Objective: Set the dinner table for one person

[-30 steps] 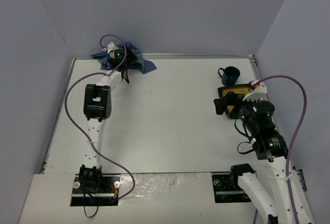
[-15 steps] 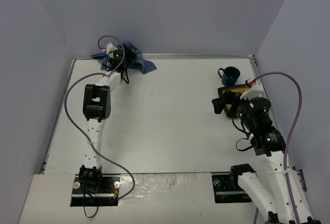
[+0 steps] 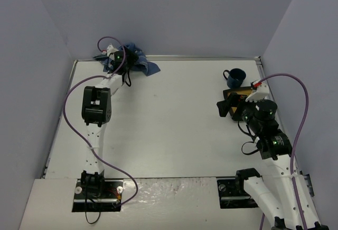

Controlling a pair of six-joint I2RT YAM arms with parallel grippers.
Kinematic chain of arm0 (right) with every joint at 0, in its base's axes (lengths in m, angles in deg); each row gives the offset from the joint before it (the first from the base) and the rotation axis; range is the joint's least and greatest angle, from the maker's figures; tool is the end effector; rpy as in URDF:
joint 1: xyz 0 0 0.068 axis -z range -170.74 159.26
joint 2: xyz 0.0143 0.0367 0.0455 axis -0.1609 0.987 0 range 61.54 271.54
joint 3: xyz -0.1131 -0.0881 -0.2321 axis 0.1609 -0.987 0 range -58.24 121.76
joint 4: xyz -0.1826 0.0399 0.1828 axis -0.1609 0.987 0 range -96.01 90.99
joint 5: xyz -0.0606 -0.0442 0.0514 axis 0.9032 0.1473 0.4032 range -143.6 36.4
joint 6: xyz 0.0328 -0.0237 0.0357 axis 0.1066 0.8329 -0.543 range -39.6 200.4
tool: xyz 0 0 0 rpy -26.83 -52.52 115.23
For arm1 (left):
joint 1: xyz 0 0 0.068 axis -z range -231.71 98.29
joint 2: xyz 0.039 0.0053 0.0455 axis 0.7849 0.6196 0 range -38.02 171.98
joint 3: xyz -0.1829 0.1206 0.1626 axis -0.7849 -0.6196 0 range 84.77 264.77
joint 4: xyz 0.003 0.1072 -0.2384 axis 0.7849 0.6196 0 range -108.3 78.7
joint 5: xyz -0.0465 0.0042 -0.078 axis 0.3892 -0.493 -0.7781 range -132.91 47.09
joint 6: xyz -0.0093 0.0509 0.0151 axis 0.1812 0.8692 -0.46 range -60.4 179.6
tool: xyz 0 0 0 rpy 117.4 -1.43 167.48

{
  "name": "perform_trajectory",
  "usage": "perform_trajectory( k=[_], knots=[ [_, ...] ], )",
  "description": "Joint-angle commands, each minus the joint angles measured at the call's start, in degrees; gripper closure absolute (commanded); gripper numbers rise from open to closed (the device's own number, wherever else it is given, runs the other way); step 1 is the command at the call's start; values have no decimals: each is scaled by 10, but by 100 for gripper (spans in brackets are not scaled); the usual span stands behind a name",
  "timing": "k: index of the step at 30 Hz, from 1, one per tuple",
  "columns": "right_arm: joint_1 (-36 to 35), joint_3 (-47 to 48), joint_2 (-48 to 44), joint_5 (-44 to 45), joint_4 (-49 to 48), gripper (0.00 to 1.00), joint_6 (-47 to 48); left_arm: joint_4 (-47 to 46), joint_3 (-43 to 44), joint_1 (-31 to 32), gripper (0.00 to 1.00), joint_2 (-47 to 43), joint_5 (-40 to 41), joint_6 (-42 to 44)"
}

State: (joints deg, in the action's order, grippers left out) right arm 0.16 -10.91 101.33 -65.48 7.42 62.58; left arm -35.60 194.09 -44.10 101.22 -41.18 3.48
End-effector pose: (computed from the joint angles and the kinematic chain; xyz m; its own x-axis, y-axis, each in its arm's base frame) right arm 0.1573 0.0327 0.3630 -0.2054 0.2705 -0.9406 -0.3087 0.8941 0.3245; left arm 0.5642 -0.0744 0.1918 -0.2064 -0.8096 -0.5495 -0.1222 0.5785 -0.8065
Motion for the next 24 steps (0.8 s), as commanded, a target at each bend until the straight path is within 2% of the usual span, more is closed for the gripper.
perform_trajectory(
  k=[1, 8, 14, 24],
  knots=[
    [-4, 4, -1, -6, -47, 0, 2, -49, 17, -5, 31, -55, -14, -18],
    [-4, 1, -4, -6, -46, 0, 3, -68, -9, -5, 35, -70, -15, -28],
    [-4, -1, -4, -4, -47, 0, 3, -57, 12, -6, 38, -56, -13, -28],
    [-4, -5, -10, -4, -47, 0, -1, -79, 31, -5, 59, -37, -17, -43]
  ],
)
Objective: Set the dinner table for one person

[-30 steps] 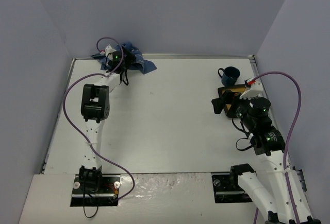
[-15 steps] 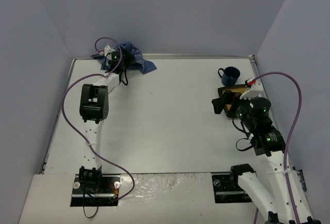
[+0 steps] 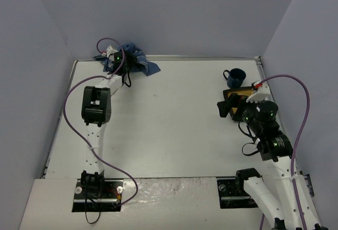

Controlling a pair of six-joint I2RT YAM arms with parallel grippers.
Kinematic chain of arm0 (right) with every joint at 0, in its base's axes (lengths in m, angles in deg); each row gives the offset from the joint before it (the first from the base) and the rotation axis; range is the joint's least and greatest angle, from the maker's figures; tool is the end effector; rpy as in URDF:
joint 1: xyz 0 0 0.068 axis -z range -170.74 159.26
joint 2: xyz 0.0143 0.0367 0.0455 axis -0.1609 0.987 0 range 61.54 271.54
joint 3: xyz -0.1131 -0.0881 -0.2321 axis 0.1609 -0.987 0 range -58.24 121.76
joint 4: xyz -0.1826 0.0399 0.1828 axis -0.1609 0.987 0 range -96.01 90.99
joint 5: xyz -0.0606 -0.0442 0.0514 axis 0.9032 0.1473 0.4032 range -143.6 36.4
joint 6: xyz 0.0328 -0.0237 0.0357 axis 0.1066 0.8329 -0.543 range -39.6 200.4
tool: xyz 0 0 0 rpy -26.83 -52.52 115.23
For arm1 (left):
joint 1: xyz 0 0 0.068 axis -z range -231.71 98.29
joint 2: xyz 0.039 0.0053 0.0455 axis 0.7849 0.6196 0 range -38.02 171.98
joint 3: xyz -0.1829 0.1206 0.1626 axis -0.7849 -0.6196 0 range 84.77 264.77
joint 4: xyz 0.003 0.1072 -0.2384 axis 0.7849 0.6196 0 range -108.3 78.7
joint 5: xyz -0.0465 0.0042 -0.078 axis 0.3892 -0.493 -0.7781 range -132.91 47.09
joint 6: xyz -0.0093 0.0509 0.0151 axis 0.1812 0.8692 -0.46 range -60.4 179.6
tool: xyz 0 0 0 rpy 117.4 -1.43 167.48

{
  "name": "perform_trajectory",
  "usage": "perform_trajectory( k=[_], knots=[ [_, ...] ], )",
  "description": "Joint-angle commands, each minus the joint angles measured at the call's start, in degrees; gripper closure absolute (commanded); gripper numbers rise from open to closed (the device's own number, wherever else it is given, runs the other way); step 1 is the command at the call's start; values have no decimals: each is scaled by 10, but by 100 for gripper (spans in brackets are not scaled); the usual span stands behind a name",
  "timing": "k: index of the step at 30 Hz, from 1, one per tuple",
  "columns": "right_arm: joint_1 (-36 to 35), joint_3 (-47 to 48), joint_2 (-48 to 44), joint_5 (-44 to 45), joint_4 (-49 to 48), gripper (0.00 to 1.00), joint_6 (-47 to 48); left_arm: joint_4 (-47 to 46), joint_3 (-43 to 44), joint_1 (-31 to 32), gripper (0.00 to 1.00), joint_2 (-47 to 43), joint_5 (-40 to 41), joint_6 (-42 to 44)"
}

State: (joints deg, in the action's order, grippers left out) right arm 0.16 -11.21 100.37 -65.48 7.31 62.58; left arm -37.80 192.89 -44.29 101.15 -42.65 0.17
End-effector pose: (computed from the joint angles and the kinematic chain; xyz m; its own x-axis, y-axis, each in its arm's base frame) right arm 0.1536 0.0321 0.3637 -0.1930 0.2725 -0.9426 -0.3130 0.8934 0.3223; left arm 0.5632 -0.0733 0.1892 -0.2084 -0.8411 -0.4991 -0.1074 0.5269 -0.8431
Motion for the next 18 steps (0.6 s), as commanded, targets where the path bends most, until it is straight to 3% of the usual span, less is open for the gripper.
perform_trajectory(
  k=[1, 5, 8, 18],
  knots=[
    [-4, -2, 0, -4, -46, 0, -1, -59, 44, -3, 63, -39, -3, -8],
    [-4, 1, 2, -5, -46, 0, -1, -59, 46, -3, 80, -48, -3, 5],
    [-4, 4, 0, -7, -46, 0, -1, -51, 46, -4, 100, -51, -3, 12],
    [-4, 13, -17, -13, -45, 0, -3, -27, 46, -3, 100, -73, -48, 30]
  ],
)
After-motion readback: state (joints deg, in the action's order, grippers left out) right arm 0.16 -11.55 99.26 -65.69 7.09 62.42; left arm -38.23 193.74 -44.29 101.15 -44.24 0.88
